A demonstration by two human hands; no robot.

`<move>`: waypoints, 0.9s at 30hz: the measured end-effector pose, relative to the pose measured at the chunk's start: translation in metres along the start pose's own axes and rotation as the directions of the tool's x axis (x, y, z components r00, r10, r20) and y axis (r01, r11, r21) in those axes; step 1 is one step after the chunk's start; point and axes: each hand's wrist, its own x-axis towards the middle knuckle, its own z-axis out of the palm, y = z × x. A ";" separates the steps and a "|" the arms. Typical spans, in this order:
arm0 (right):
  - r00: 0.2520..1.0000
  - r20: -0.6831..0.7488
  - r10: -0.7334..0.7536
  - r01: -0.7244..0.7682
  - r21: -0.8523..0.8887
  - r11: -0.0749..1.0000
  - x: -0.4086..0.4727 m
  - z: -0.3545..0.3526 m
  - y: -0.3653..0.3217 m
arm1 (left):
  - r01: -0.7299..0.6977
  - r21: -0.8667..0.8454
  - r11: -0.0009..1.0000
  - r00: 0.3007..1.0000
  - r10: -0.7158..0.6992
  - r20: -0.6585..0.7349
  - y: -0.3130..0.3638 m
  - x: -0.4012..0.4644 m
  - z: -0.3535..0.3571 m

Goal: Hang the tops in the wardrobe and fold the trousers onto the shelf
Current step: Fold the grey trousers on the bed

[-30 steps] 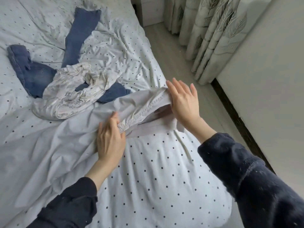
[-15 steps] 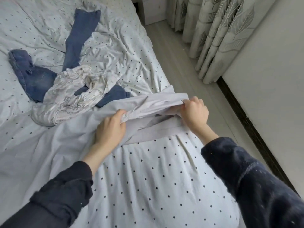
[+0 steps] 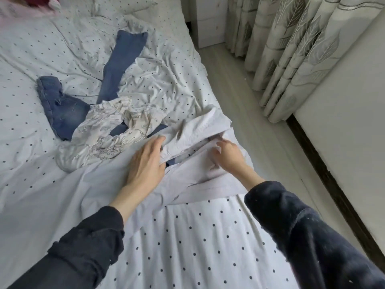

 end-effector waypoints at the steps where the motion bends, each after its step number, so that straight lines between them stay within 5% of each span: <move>1: 0.999 0.010 -0.035 0.036 -0.088 0.995 -0.003 0.009 0.006 | -0.060 0.084 0.995 0.996 0.066 -0.066 0.003 -0.003 0.004; 4: 0.984 0.100 -0.146 0.167 -0.245 0.955 0.006 0.017 0.007 | -0.334 0.197 0.922 0.901 0.373 -0.221 0.016 -0.013 0.019; 7: 0.924 0.336 -0.182 0.304 -0.357 0.883 0.019 0.019 -0.004 | -0.569 0.194 0.799 0.809 0.586 -0.039 0.023 -0.028 0.043; 12: 0.940 0.257 -0.224 0.322 -0.453 0.831 0.015 0.020 0.008 | -0.218 0.225 0.950 0.972 0.231 -0.032 0.005 -0.024 0.046; 17: 0.885 -0.014 -0.466 0.386 -0.538 0.749 -0.046 0.018 0.046 | -0.201 0.244 0.949 0.978 0.210 -0.010 0.014 -0.037 0.049; 23: 0.853 -0.040 -0.520 0.354 -0.689 0.632 -0.070 -0.022 0.058 | -0.241 0.193 0.951 0.966 0.255 -0.052 0.046 -0.072 0.055; 27: 0.736 -0.209 -0.644 0.336 -0.713 0.616 -0.062 -0.057 0.034 | -0.183 0.214 0.959 0.956 0.225 -0.188 0.050 -0.066 0.032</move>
